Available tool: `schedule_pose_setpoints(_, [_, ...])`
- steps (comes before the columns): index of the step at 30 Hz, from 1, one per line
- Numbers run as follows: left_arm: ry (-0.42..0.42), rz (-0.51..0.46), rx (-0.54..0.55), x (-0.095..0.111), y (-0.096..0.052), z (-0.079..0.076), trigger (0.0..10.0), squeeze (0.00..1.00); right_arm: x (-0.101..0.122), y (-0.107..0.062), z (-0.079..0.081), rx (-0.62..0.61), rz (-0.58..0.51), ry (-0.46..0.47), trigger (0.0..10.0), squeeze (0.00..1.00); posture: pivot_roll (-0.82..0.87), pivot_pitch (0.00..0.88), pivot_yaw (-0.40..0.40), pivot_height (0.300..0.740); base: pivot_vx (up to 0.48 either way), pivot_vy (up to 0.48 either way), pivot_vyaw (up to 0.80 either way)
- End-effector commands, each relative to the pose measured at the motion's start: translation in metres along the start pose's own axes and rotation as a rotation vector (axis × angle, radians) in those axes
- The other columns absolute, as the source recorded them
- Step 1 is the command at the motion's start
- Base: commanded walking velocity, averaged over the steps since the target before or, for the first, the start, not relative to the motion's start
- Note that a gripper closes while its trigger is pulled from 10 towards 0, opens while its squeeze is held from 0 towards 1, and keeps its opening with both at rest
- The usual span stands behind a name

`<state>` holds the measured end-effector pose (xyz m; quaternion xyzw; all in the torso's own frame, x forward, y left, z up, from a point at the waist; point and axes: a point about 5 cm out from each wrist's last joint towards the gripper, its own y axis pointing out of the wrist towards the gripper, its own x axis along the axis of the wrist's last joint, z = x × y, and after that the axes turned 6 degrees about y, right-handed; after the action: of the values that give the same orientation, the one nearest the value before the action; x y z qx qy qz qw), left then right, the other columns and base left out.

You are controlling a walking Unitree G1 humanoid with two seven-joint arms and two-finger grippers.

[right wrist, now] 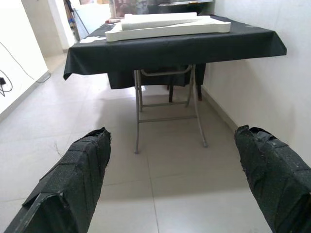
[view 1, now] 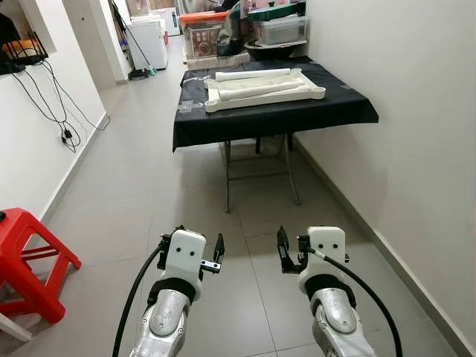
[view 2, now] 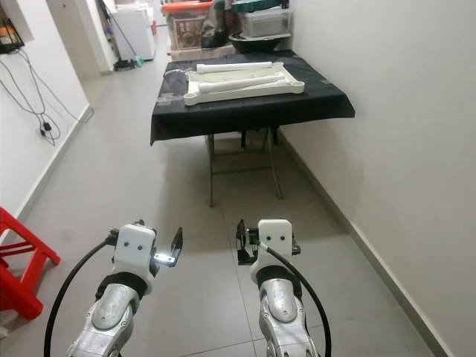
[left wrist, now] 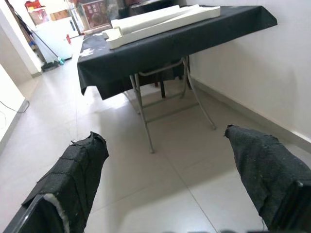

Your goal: Building children table

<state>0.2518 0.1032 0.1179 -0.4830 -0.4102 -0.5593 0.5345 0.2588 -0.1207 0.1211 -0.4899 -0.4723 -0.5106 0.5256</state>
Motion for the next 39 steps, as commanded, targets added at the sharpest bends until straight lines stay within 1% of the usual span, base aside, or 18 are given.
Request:
schedule_pose_setpoints(1, [0.003, 0.018, -0.011, -0.006, 0.002, -0.001, 10.0, 0.0, 0.003, 0.002, 0.005, 0.039, -0.018, -0.01, 10.0, 0.0, 0.01, 0.0, 0.043, 0.74, 0.0, 0.0, 0.0])
schedule_pose_setpoints(2, [0.001, 0.008, -0.032, -0.005, 0.004, -0.004, 10.0, 0.0, 0.005, 0.005, 0.006, 0.054, -0.04, -0.033, 10.0, 0.0, 0.01, 0.0, 0.042, 0.74, 0.0, 0.0, 0.0])
schedule_pose_setpoints(4, [0.001, 0.001, -0.046, -0.004, 0.004, -0.006, 10.0, 0.0, 0.007, 0.006, 0.007, 0.063, -0.056, -0.05, 10.0, 0.0, 0.01, 0.0, 0.042, 0.74, 0.0, 0.0, 0.0])
schedule_pose_setpoints(5, [0.001, 0.001, -0.046, -0.004, 0.004, -0.006, 10.0, 0.0, 0.007, 0.006, 0.007, 0.063, -0.056, -0.05, 10.0, 0.0, 0.01, 0.0, 0.042, 0.74, 0.0, 0.0, 0.0])
schedule_pose_setpoints(6, [0.001, -0.001, -0.049, -0.004, 0.005, -0.006, 10.0, 0.0, 0.008, 0.007, 0.008, 0.068, -0.07, -0.076, 10.0, 0.0, 0.01, 0.0, 0.043, 0.74, 0.0, 0.0, 0.0])
schedule_pose_setpoints(10, [-0.005, 0.009, -0.044, -0.006, 0.007, -0.007, 10.0, 0.0, 0.006, 0.005, 0.012, 0.093, -0.084, -0.113, 10.0, 0.0, 0.0, 0.0, 0.036, 0.74, 0.0, 0.0, 0.0])
schedule_pose_setpoints(15, [-0.008, 0.009, -0.038, -0.006, 0.008, -0.008, 10.0, 0.0, 0.005, 0.006, 0.011, 0.093, -0.087, -0.114, 10.0, 0.0, -0.01, 0.0, 0.035, 0.74, 0.0, 0.0, 0.0])
schedule_pose_setpoints(16, [-0.012, 0.01, -0.033, -0.006, 0.012, -0.008, 10.0, 0.0, 0.006, 0.009, 0.008, 0.083, -0.096, -0.117, 10.0, 0.0, -0.01, 0.0, 0.023, 0.74, 0.0, 0.0, 0.0])
schedule_pose_setpoints(17, [-0.012, 0.01, -0.033, -0.006, 0.012, -0.008, 10.0, 0.0, 0.006, 0.009, 0.008, 0.083, -0.096, -0.117, 10.0, 0.0, -0.01, 0.0, 0.023, 0.74, 0.0, 0.0, 0.0])
schedule_pose_setpoints(19, [-0.014, 0.019, -0.041, -0.008, 0.019, -0.011, 10.0, 0.0, 0.006, 0.016, 0.006, 0.078, -0.098, -0.131, 10.0, 0.0, -0.01, 0.0, 0.01, 0.74, 0.0, 0.0, 0.0])
schedule_pose_setpoints(20, [-0.014, 0.019, -0.041, -0.008, 0.019, -0.011, 10.0, 0.0, 0.006, 0.016, 0.006, 0.078, -0.098, -0.131, 10.0, 0.0, -0.01, 0.0, 0.01, 0.74, 0.0, 0.0, 0.0])
schedule_pose_setpoints(21, [-0.018, 0.022, -0.046, -0.009, 0.022, -0.012, 10.0, 0.0, 0.005, 0.019, 0.006, 0.081, -0.095, -0.139, 10.0, 0.0, -0.02, 0.0, 0.007, 0.74, 0.0, 0.0, 0.0])
schedule_pose_setpoints(24, [-0.018, 0.022, -0.046, -0.009, 0.022, -0.012, 10.0, 0.0, 0.005, 0.019, 0.006, 0.081, -0.095, -0.139, 10.0, 0.0, -0.02, 0.0, 0.007, 0.74, 0.0, 0.0, 0.0])
schedule_pose_setpoints(25, [-0.022, 0.029, -0.049, -0.01, 0.026, -0.013, 10.0, 0.0, 0.004, 0.022, 0.006, 0.083, -0.091, -0.144, 10.0, 0.0, -0.04, 0.0, 0.005, 0.74, 0.0, 0.0, 0.0])
schedule_pose_setpoints(26, [-0.022, 0.029, -0.049, -0.01, 0.026, -0.013, 10.0, 0.0, 0.004, 0.022, 0.006, 0.083, -0.091, -0.144, 10.0, 0.0, -0.04, 0.0, 0.005, 0.74, 0.0, 0.0, 0.0])
schedule_pose_setpoints(28, [-0.026, 0.026, -0.047, -0.01, 0.032, -0.015, 10.0, 0.0, 0.004, 0.027, 0.003, 0.082, -0.092, -0.15, 10.0, 0.0, -0.04, 0.0, -0.012, 0.74, 0.0, 0.0, 0.0])
schedule_pose_setpoints(39, [-0.02, 0.012, -0.044, -0.009, 0.036, -0.015, 10.0, 0.0, 0.004, 0.032, 0.002, 0.087, -0.103, -0.148, 10.0, 0.0, -0.01, 0.0, -0.024, 0.74, 0.0, 0.0, 0.0])
